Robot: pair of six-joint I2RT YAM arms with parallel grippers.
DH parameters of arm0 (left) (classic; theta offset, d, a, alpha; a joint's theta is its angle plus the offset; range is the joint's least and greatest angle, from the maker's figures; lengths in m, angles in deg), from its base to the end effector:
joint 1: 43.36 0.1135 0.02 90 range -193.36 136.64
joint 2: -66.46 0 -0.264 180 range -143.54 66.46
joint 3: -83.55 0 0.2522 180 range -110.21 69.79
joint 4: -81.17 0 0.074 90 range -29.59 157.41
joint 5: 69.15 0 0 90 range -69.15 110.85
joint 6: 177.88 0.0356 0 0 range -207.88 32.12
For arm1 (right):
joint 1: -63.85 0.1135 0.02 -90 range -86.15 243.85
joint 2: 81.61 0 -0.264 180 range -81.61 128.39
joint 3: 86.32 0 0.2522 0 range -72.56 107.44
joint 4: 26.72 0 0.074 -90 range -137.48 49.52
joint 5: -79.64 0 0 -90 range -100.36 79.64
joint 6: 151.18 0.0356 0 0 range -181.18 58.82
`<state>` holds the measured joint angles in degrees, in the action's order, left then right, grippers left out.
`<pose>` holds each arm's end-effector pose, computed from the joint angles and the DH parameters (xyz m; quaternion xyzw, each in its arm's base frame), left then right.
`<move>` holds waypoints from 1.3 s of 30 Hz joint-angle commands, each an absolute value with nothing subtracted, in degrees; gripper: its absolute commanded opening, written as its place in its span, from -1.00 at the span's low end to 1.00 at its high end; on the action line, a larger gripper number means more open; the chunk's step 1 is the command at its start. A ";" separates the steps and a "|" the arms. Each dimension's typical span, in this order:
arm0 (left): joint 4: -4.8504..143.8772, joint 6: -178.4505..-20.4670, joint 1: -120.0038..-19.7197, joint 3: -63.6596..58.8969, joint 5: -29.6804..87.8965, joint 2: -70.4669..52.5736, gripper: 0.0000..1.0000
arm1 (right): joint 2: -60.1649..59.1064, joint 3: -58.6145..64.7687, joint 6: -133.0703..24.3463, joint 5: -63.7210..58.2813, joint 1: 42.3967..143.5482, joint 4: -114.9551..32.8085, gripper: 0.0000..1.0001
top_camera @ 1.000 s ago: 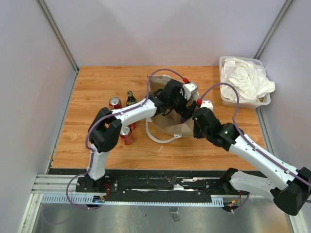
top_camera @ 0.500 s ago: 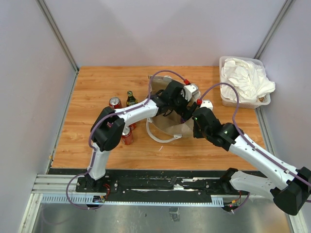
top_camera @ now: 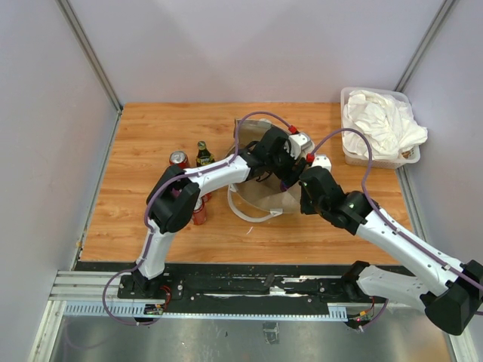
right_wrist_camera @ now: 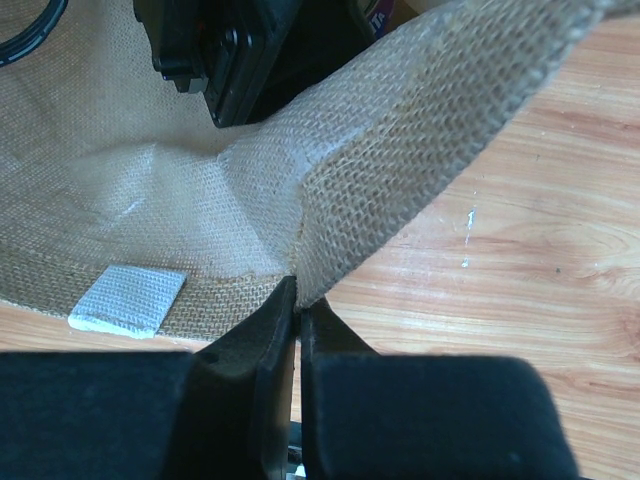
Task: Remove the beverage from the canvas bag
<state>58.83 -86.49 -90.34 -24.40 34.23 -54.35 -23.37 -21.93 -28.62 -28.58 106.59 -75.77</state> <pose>0.3282 -0.3638 0.2215 0.4102 0.7824 -0.2724 0.3813 0.1624 0.1349 0.2916 -0.0173 0.9072 0.1261 0.4010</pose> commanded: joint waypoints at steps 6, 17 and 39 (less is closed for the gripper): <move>52.68 -86.94 -90.82 -23.26 31.81 -59.30 -0.33 | -24.76 -23.01 -28.74 -29.41 107.39 -78.52 -0.90; 50.27 -83.98 -90.82 -24.74 29.64 -56.04 -0.99 | -24.77 -22.88 -28.74 -29.46 107.36 -78.24 -0.87; 44.09 -84.34 -90.82 -35.75 26.89 -43.61 -0.99 | -25.01 -22.85 -28.54 -30.30 107.41 -77.93 -0.82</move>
